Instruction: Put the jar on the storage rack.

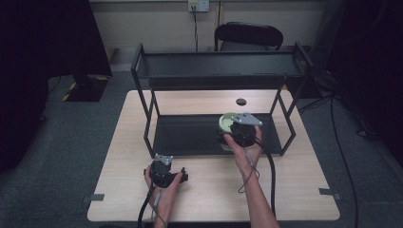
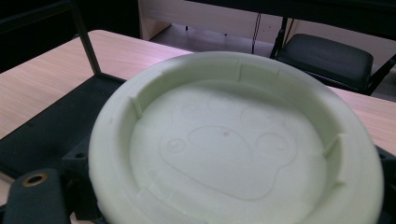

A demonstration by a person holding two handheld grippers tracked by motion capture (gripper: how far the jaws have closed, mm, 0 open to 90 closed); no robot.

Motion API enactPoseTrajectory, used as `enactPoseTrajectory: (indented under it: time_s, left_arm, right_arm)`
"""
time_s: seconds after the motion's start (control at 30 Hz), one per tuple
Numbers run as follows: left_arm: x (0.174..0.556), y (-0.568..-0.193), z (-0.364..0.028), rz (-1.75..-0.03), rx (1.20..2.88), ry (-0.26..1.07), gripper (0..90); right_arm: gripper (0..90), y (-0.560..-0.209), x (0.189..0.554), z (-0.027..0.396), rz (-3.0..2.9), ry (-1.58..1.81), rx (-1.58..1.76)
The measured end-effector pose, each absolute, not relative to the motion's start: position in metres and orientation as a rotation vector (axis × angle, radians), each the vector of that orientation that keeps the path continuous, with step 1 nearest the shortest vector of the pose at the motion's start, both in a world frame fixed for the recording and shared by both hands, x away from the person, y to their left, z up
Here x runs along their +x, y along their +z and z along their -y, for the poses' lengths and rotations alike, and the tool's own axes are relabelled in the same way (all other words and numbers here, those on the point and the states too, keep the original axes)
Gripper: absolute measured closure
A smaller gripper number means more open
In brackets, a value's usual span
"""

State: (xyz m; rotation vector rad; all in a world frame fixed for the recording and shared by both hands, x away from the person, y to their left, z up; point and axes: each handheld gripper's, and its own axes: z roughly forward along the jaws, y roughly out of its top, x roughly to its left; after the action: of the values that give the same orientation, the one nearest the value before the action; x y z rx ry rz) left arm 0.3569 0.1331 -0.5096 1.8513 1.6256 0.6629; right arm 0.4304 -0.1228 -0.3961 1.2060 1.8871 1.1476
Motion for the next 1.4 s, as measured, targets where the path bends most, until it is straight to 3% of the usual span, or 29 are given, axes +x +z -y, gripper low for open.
enactPoseTrajectory:
  time_s: [0.7, 1.4]
  left_arm:
    - [0.357, -0.510, -0.133, -1.625, 1.852, 0.663, 0.1]
    - [0.357, -0.510, -0.133, -1.625, 1.851, 0.663, 0.1]
  right_arm:
    - [11.0, -0.424, 0.458, 0.120, -1.908, 1.106, 1.244]
    - [10.6, -0.429, 0.457, 0.125, -1.910, 1.136, 1.262]
